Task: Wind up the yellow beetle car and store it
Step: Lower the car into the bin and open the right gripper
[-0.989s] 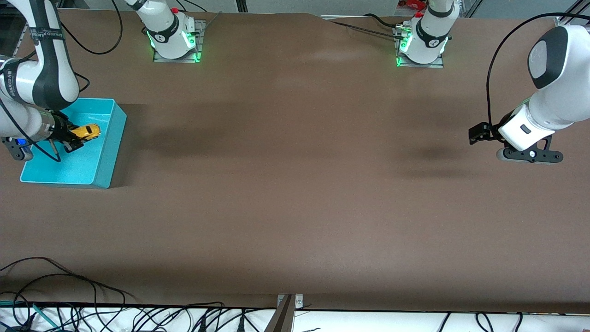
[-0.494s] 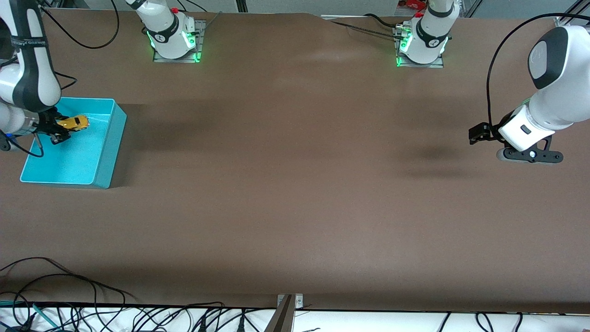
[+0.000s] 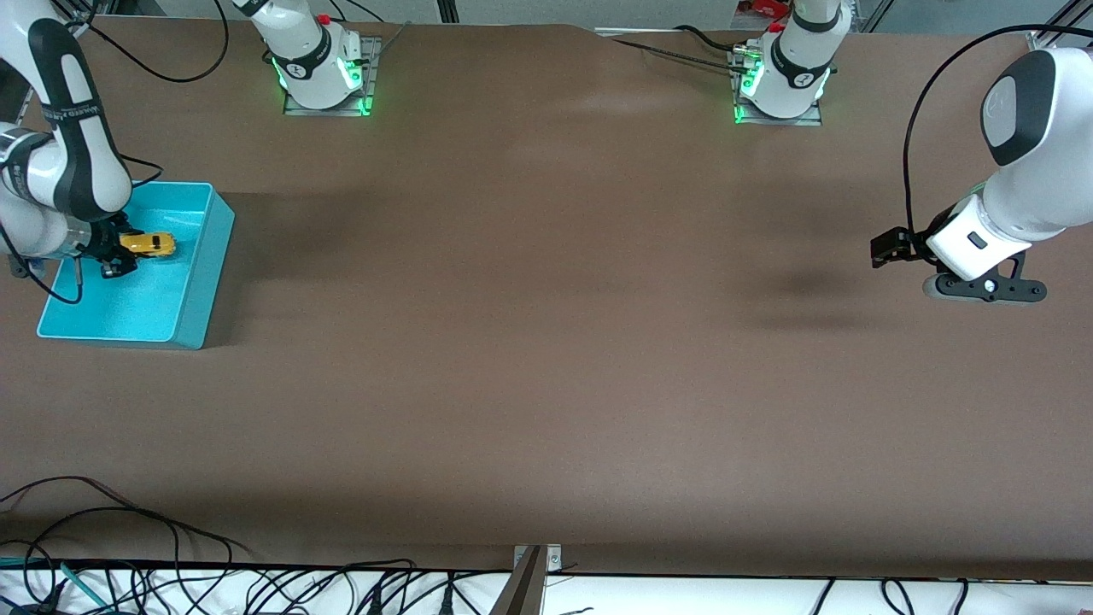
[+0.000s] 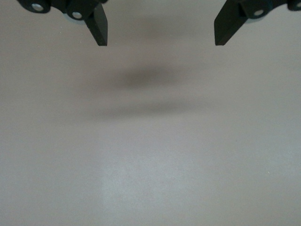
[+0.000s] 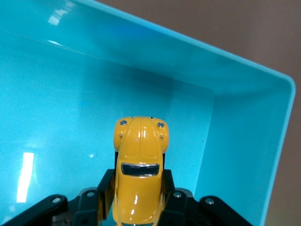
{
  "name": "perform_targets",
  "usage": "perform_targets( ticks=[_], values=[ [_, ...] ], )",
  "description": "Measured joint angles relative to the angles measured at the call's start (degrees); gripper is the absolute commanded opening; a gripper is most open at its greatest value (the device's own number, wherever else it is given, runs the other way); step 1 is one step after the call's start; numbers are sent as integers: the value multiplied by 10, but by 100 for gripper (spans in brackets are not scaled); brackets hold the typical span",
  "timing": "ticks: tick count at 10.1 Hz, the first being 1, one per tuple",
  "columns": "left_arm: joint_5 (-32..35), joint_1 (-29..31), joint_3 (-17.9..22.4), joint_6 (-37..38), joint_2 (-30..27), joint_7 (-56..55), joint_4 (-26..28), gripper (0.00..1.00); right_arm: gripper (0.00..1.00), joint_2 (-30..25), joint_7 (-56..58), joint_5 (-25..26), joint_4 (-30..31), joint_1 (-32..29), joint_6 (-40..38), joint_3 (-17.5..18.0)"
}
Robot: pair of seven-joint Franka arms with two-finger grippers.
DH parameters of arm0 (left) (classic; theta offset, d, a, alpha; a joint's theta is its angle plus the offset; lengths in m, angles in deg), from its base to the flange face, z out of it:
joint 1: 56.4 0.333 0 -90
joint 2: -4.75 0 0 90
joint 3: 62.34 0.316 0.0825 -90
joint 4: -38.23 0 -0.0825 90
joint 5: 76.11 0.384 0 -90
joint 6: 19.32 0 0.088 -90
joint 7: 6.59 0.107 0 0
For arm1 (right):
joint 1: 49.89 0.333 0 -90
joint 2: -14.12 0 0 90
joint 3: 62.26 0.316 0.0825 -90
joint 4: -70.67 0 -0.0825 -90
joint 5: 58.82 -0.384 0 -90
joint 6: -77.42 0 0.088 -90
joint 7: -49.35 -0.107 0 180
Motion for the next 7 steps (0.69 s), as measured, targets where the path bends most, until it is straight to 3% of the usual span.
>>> perform_targets(
  ticks=[2, 3, 4, 5, 7],
  values=[
    [0, 0, 0, 0, 0, 0, 0, 100, 0, 5, -2, 0, 17, -10, 0, 0],
    [0, 0, 0, 0, 0, 0, 0, 100, 5, 5, -2, 0, 23, -15, 0, 0],
    [0, 0, 0, 0, 0, 0, 0, 100, 41, 7, -2, 0, 27, -19, 2, 0],
    [0, 0, 0, 0, 0, 0, 0, 100, 99, 11, -1, 0, 31, -19, 8, 0],
    [0, 0, 0, 0, 1, 0, 0, 100, 100, 22, -2, 0, 35, -19, 22, 0]
  ],
)
